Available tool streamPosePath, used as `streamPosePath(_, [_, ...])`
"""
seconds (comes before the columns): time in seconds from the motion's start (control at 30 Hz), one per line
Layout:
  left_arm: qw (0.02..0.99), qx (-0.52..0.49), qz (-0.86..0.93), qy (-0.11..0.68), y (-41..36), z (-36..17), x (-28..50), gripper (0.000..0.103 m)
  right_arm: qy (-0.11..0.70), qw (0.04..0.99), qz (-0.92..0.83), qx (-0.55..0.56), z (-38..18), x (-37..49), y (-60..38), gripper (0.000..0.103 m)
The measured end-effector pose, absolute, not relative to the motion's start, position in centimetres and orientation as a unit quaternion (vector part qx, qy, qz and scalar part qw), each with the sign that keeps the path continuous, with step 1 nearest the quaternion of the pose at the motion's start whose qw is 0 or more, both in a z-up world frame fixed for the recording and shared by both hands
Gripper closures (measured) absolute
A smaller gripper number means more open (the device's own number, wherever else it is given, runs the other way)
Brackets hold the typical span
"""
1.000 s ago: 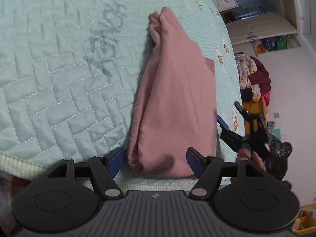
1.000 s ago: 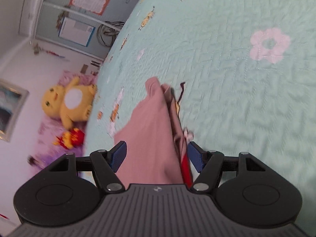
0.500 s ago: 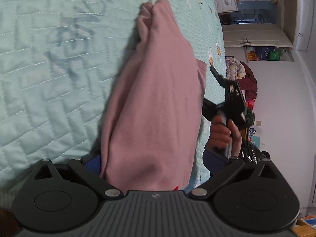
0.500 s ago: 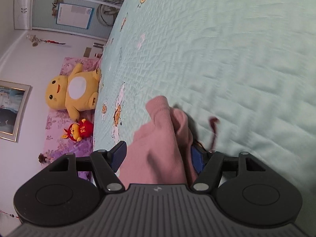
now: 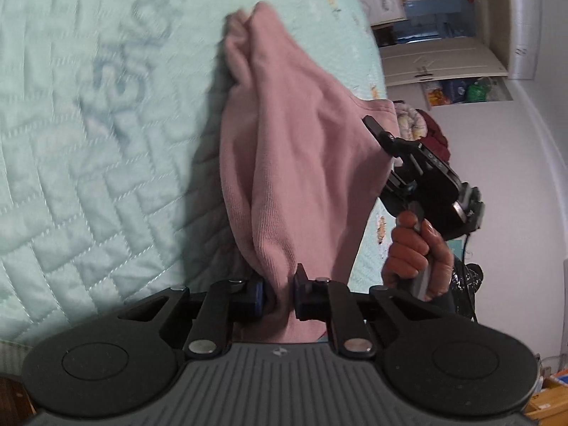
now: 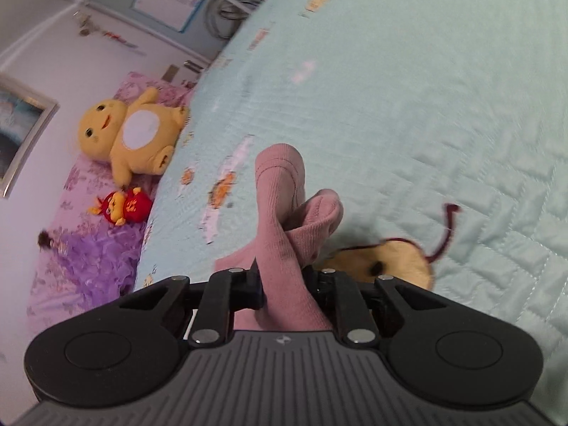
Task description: Fold clothes
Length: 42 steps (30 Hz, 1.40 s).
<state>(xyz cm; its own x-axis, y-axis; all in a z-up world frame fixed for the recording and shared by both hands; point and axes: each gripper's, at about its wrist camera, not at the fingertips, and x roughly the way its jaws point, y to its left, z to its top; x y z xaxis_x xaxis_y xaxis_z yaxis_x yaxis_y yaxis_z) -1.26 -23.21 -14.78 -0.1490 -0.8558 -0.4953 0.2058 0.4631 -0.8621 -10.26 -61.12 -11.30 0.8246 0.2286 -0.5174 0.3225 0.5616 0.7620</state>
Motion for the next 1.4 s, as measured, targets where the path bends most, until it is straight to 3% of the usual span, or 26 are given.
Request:
streamPosePath(0.27, [0.658, -0.285, -0.435, 0.545, -16.9, -10.6, 1.3, 0.09, 0.288, 0.865, 0.013, 0.412, -4.5, -8.0, -55.9, 0.086])
streamPosePath(0.57, [0.759, -0.302, -0.364, 0.448, -2.9, -4.0, 7.7, 0.09, 0.281, 0.866, 0.094, 0.403, -0.7, 2.3, -45.2, 0.086])
streamPosePath(0.87, [0.813, -0.264, -0.307, 0.418, 6.0, -1.6, 17.5, 0.09, 0.28, 0.848, 0.145, 0.425, -0.9, 16.0, -34.5, 0.086])
streamPosePath(1.1, [0.828, -0.262, -0.239, 0.434, 12.7, -4.8, 26.1, 0.088, 0.288, 0.829, 0.139, 0.459, -5.6, 24.7, -29.6, 0.086])
streamPosePath(1.17, [0.827, -0.272, -0.194, 0.452, 14.4, -7.3, 27.9, 0.079, 0.318, 0.818, 0.114, 0.466, -8.7, 26.1, -28.9, 0.075])
streamPosePath(1.23, [0.821, -0.297, -0.164, 0.458, 16.5, -9.1, 28.0, 0.079, 0.352, 0.805, 0.085, 0.47, -12.0, 27.3, -28.4, 0.059])
streamPosePath(1.33, [0.83, -0.322, -0.166, 0.423, 18.7, -9.1, 24.9, 0.077, 0.358, 0.809, 0.063, 0.462, -13.9, 25.5, -29.0, 0.059])
streamPosePath(1.4, [0.839, -0.324, -0.183, 0.397, 18.4, -8.5, 22.2, 0.065, 0.339, 0.841, 0.057, 0.418, -12.5, 23.3, -29.4, 0.058])
